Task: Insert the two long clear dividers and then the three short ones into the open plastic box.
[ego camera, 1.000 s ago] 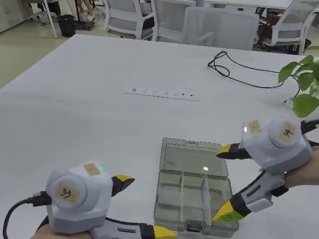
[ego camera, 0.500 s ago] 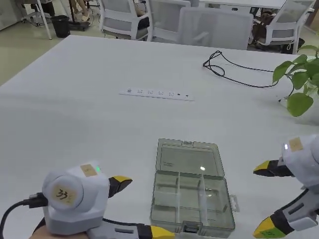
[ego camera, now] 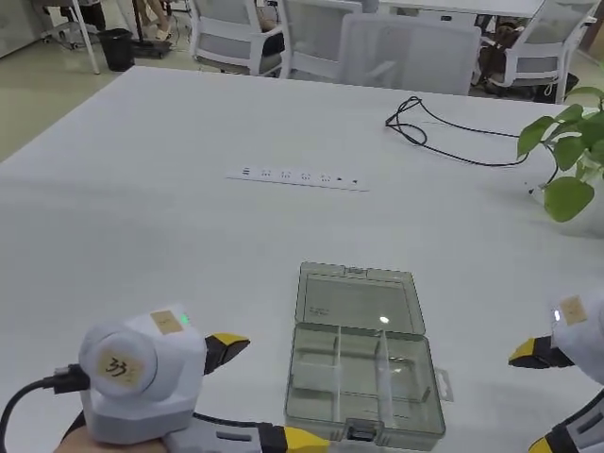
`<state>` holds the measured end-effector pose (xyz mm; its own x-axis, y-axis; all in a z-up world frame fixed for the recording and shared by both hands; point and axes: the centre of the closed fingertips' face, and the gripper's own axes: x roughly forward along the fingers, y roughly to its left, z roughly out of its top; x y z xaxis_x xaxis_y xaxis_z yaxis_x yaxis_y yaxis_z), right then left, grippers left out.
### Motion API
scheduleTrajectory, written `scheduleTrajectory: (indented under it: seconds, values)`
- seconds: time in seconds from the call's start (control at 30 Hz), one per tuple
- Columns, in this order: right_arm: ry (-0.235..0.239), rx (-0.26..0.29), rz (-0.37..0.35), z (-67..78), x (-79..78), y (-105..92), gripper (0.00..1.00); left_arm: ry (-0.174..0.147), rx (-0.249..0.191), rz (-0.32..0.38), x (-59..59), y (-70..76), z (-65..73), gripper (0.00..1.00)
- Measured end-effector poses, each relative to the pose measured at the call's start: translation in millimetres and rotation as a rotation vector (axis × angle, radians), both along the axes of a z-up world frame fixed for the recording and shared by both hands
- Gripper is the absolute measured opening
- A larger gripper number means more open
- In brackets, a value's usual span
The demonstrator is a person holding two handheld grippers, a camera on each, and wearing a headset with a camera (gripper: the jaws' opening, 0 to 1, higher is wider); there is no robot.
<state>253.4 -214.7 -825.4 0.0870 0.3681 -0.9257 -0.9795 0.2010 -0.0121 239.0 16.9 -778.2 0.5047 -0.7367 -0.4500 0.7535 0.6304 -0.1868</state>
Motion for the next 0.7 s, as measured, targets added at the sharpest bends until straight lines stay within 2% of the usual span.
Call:
scheduleTrajectory:
  seconds: [0.2, 0.37, 0.4, 0.57, 0.7]
  values:
    - [0.004, -0.063, 0.059, -10.3, 1.2, -8.5, 0.64, 0.0, -0.001, 0.006, 0.0, 2.1, 0.0, 0.9]
    - [0.016, -0.105, 0.081, -19.8, 1.7, -14.5, 0.57, -0.001, -0.002, 0.012, 0.2, 3.9, 0.3, 0.9]
    - [0.019, -0.108, 0.083, -20.8, 1.5, -15.1, 0.54, -0.001, -0.001, 0.014, 0.2, 4.5, 0.2, 0.9]
    - [0.022, -0.125, 0.086, -26.5, 3.3, -19.5, 0.52, -0.001, -0.006, 0.022, 0.2, 5.8, 0.5, 0.9]
    - [0.024, -0.143, 0.105, -28.7, 2.3, -21.5, 0.46, -0.001, -0.006, 0.027, -0.2, 7.1, 0.6, 0.9]
